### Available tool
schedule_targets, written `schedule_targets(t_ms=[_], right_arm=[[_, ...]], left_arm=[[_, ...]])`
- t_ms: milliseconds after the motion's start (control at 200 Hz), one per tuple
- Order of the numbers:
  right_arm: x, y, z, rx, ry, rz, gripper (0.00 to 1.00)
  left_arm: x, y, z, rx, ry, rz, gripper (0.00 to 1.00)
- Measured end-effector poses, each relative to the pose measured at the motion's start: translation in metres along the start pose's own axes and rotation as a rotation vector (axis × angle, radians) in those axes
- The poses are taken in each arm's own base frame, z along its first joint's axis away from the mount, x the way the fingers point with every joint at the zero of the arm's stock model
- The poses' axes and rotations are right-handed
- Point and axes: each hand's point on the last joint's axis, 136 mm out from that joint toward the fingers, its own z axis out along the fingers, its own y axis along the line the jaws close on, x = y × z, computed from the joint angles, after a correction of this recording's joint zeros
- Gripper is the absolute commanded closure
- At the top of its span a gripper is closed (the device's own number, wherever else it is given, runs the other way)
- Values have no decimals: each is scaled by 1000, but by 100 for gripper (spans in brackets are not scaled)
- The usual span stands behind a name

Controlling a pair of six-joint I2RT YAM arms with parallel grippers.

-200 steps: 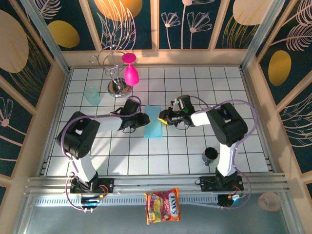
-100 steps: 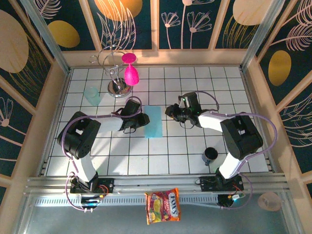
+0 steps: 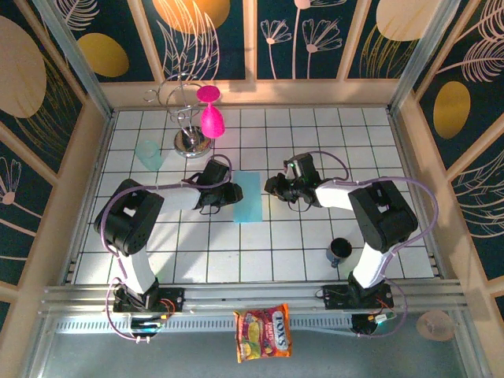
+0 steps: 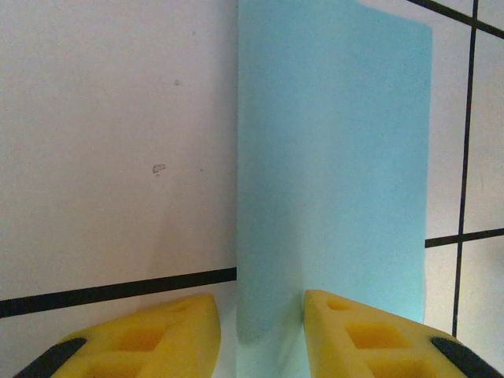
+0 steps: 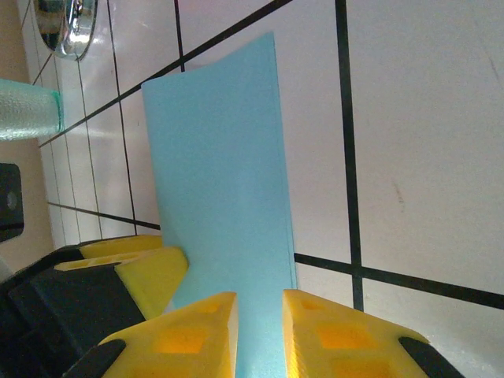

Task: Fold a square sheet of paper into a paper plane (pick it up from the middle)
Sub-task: Hold the square sheet of paper at the center of the table.

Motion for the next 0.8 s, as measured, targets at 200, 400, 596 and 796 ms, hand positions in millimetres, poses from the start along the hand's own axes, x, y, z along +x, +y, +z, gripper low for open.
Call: schedule_targets(t_ms=[200,400,596,796], right_arm=[[-1,-1,0,9,-11,-1,79],[-3,-2,0,15,-19,-1,79],[2,7,2,-19,2,-18,80],[12,17,14,-53,54,-46,82]], left_arm=[[0,0,1,-8,9,4,62],[0,0,1,-16,17,2,61],[0,1,2,-21,23,0,61],[0,1,2,-21,23,0,61]])
